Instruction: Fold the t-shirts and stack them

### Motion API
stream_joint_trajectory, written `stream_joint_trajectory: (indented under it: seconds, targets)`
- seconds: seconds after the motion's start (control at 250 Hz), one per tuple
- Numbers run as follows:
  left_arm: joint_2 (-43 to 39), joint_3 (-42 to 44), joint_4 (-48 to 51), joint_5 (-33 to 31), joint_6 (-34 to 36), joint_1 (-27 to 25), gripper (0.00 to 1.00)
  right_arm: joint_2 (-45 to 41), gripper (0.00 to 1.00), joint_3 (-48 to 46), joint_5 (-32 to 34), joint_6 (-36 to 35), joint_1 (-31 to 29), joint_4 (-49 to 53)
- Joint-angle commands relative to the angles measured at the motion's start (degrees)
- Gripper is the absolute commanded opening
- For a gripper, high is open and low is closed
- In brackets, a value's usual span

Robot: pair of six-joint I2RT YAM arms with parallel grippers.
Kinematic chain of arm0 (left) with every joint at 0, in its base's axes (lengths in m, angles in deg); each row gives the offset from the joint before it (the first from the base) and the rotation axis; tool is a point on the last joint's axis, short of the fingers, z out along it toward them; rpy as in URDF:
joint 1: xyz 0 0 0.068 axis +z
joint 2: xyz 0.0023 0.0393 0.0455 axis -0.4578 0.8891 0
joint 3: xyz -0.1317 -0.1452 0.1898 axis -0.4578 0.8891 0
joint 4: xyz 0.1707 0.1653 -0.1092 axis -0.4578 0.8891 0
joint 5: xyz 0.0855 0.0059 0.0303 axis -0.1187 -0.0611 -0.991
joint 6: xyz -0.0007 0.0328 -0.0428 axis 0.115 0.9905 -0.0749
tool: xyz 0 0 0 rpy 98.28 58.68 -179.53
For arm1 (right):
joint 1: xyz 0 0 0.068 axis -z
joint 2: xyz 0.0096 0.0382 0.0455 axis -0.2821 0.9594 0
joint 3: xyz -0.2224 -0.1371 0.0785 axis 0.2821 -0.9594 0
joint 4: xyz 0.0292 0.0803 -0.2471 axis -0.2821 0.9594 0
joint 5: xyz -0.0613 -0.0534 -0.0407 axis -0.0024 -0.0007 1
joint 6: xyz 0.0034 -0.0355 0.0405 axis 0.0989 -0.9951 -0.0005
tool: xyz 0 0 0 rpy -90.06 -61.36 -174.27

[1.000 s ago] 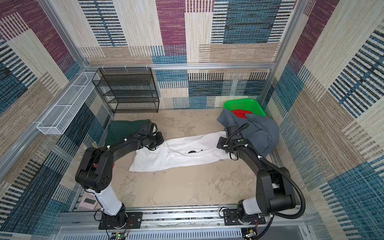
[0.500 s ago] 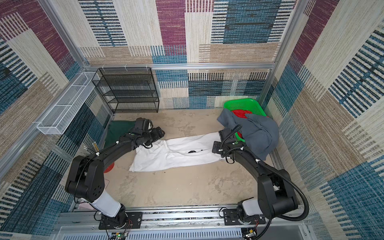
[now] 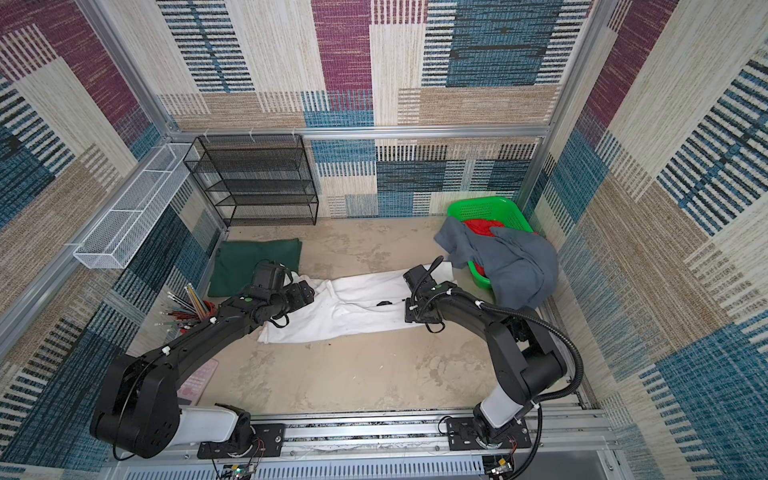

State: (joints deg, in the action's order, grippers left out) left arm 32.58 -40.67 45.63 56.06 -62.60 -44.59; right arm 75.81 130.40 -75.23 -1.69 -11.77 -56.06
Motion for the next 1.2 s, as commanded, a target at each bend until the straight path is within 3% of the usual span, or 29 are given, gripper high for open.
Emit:
stream_joint_trajectory:
  seconds: [0.0,0.292,0.456,1.196]
  targets:
    - [0.4,0.5,-1.8,-0.2,-0.1,0.0,0.87,2.5,0.58,2.4,-1.7,0.7,-0.8,-0.9]
    - [1.8,-0.4,-1.3,0.3,0.6,0.1,0.87,8.1,0.59,6.8,-2.4,1.0,-0.9,-2.6]
    - [1.4,-0.2,-1.2,-0.1,1.3,0.2,0.88,11.6,0.62,11.7,3.6,1.3,-0.9,1.2]
    - [-3.5,2.1,1.1,-1.5,2.4,0.3,0.88,17.4,0.66,20.7,5.0,-0.8,1.2,-1.7]
